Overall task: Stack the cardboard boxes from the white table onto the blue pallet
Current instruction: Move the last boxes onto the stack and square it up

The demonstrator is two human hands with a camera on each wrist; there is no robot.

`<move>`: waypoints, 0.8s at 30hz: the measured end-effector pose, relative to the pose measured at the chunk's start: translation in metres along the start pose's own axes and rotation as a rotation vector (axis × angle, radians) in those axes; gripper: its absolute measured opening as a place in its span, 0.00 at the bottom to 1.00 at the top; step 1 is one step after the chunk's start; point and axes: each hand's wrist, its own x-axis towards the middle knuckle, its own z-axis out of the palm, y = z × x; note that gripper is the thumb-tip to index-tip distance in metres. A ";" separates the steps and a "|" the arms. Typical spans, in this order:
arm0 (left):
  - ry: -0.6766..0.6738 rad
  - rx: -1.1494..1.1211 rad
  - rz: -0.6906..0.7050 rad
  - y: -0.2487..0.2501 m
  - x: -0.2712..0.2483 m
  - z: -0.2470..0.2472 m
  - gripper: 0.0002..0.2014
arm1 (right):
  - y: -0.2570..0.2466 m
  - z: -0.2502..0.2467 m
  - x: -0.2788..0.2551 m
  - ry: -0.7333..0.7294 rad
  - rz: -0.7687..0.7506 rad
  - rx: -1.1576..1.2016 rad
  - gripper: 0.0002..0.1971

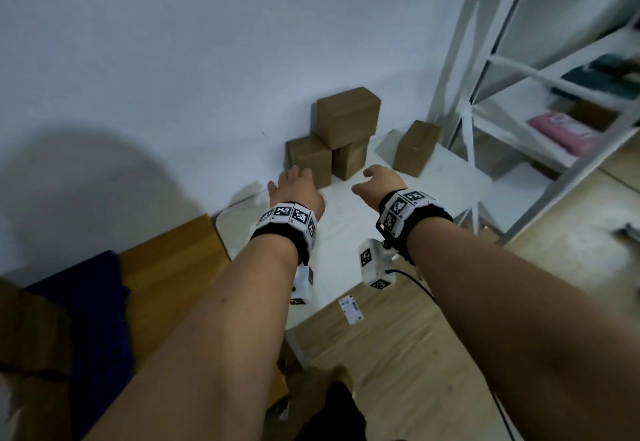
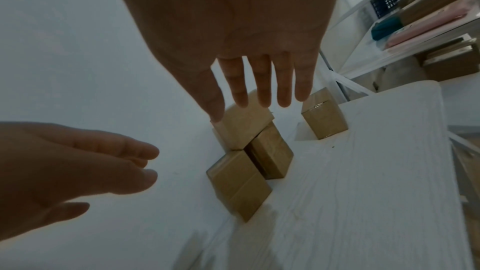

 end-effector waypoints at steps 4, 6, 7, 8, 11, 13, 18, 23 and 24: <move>-0.010 -0.039 -0.015 0.014 0.056 0.009 0.27 | -0.003 -0.013 0.045 0.008 0.005 0.014 0.19; -0.012 -0.065 -0.028 0.021 0.085 0.011 0.26 | -0.008 -0.018 0.067 0.001 0.013 0.020 0.21; -0.013 -0.085 -0.035 0.024 0.096 0.012 0.25 | -0.010 -0.021 0.076 -0.006 0.019 0.036 0.22; -0.010 -0.102 -0.040 0.027 0.108 0.011 0.24 | -0.010 -0.023 0.087 -0.012 0.031 0.060 0.24; 0.004 -0.140 -0.032 0.039 0.147 0.013 0.21 | -0.008 -0.033 0.121 0.010 0.051 0.121 0.26; 0.001 -0.154 -0.042 0.044 0.162 0.015 0.22 | -0.004 -0.035 0.138 0.012 0.063 0.130 0.26; -0.043 -0.237 -0.144 0.057 0.200 0.015 0.25 | 0.000 -0.046 0.194 -0.015 0.068 0.115 0.28; -0.037 -0.318 -0.325 0.068 0.230 0.014 0.25 | -0.006 -0.057 0.245 -0.016 0.015 0.121 0.31; -0.033 -0.331 -0.367 0.072 0.234 0.013 0.24 | -0.006 -0.060 0.254 -0.029 0.000 0.127 0.30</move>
